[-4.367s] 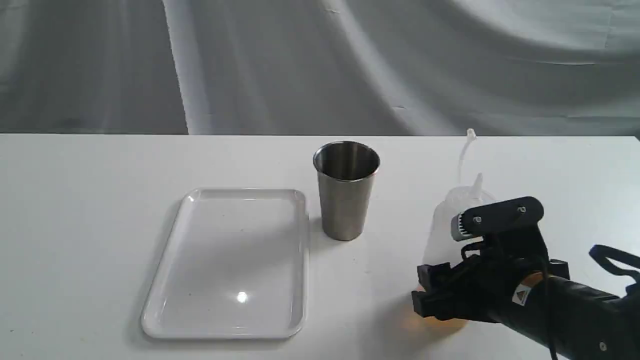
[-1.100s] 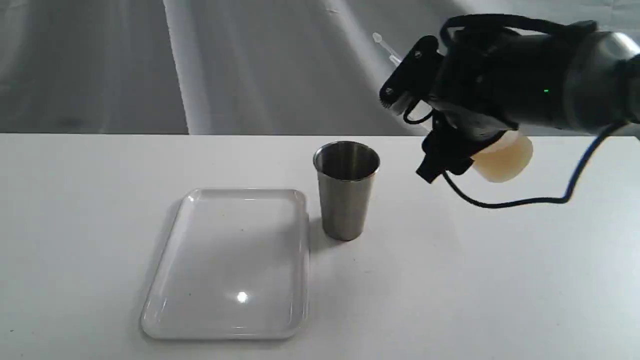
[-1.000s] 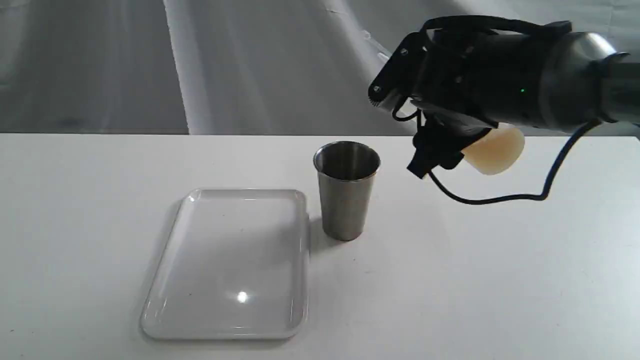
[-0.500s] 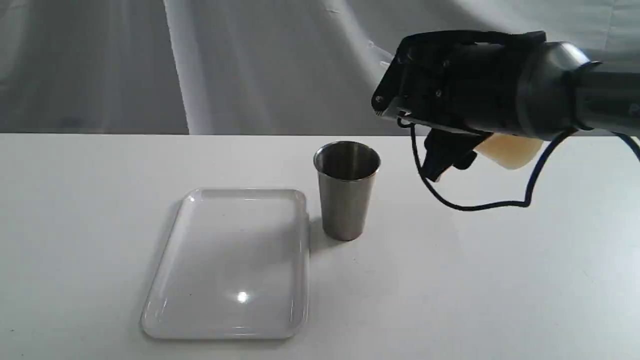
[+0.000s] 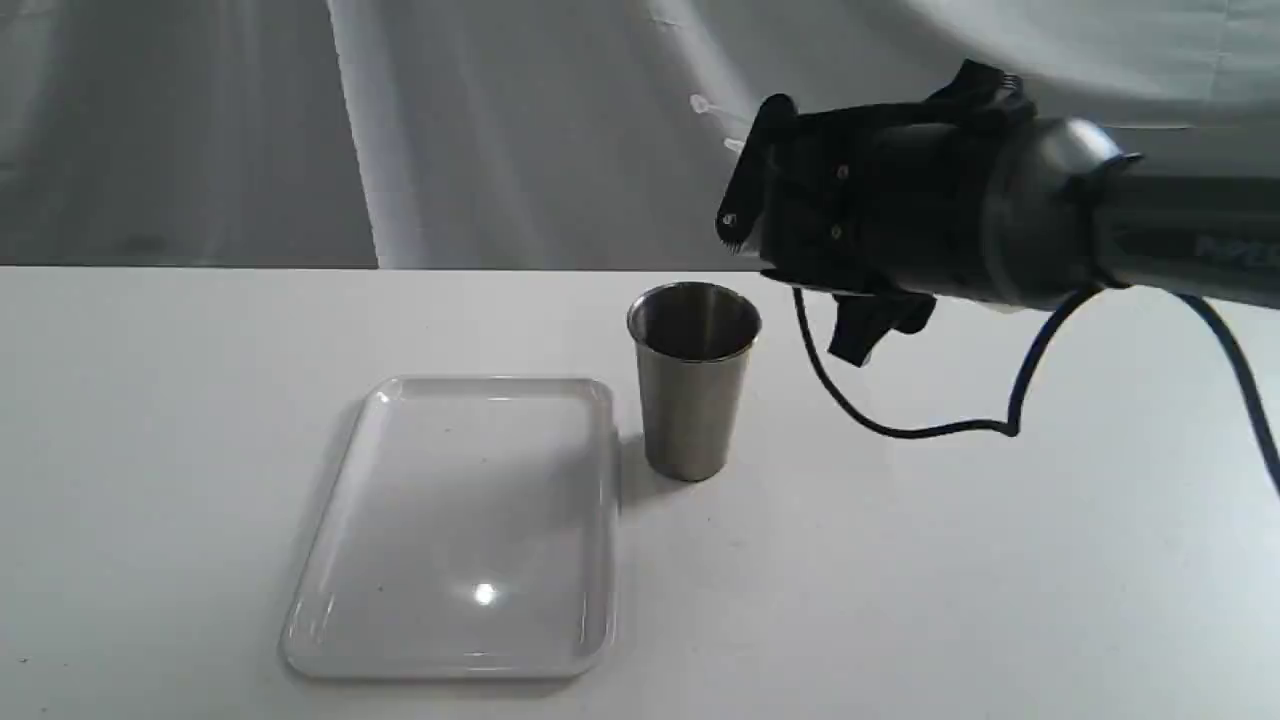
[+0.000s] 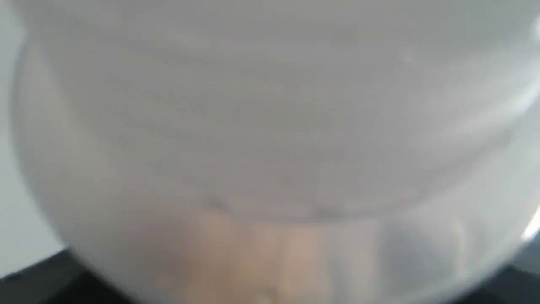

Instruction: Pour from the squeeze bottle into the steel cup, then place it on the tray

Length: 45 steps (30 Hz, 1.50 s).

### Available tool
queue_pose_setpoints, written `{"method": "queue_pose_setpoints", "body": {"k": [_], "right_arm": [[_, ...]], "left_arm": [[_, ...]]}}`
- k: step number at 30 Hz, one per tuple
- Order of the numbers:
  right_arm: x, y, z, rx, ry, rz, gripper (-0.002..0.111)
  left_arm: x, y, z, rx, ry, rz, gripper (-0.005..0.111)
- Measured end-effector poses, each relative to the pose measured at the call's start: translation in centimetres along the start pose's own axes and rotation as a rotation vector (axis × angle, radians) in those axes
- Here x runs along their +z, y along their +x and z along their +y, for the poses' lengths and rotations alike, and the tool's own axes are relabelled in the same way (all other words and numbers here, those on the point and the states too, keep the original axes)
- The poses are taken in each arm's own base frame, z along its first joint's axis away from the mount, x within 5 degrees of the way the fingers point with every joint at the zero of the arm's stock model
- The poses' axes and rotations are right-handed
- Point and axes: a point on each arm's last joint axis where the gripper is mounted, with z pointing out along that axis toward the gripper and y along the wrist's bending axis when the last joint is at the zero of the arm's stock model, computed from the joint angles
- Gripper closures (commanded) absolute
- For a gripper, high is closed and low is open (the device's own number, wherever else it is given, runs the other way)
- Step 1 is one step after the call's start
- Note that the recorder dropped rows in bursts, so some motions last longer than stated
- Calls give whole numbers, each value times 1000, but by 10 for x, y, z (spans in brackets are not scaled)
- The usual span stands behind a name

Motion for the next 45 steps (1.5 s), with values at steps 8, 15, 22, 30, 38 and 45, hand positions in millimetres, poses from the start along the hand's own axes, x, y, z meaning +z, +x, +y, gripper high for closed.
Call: {"method": "queue_pose_setpoints", "body": {"k": [8,15,22,30,38,45], "right_arm": [[8,-5,12,-71,38,3,80],[9,-6,9,-106,94,7,80],[9,-7,5,-134,141,-4,80],[10,-10,3,-183,202,-16,80],[15,-13,15,-244,203,-7,80],[14,-16,18,-322,223,-15,80]], "left_arm": [[0,0,0,0,0,0,98],[0,0,0,0,0,0,98],[0,0,0,0,0,0,98],[0,0,0,0,0,0,98],[0,0,0,0,0,0,98],[0,0,0,0,0,0,98]]}}
